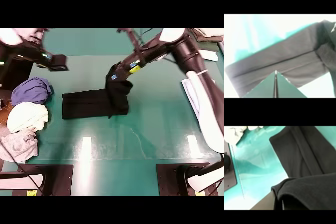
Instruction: Fold the shirts.
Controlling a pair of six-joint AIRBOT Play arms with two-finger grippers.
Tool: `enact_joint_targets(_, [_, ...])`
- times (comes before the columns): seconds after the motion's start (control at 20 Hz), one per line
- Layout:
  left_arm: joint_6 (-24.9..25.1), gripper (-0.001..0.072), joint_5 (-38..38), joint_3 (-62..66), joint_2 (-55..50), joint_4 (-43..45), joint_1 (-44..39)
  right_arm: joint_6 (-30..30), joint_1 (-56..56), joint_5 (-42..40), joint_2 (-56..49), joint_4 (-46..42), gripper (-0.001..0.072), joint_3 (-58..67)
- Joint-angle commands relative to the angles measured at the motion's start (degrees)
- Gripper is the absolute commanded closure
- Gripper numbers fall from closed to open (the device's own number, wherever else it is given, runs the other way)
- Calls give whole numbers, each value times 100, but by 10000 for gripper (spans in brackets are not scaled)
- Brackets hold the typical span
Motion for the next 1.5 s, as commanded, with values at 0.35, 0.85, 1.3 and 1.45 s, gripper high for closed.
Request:
enact_joint_targets(0.35, [31, 683, -450, 7, 758, 127, 522, -238, 1784, -2876, -1810, 1366, 218, 903])
enact_joint_targets(0.85, [33, 683, -726, -57, 730, 129, 522, 468, -116, -1226, 273, -492, 225, -1801])
enact_joint_targets(1.3, [35, 683, -481, -627, 710, -234, 522, 695, -1611, -1351, -37, 695, 22, -3637])
enact_joint_targets(1.45, [35, 683, -483, -627, 708, -260, 522, 691, -1283, -1384, -658, 1137, 47, -3265])
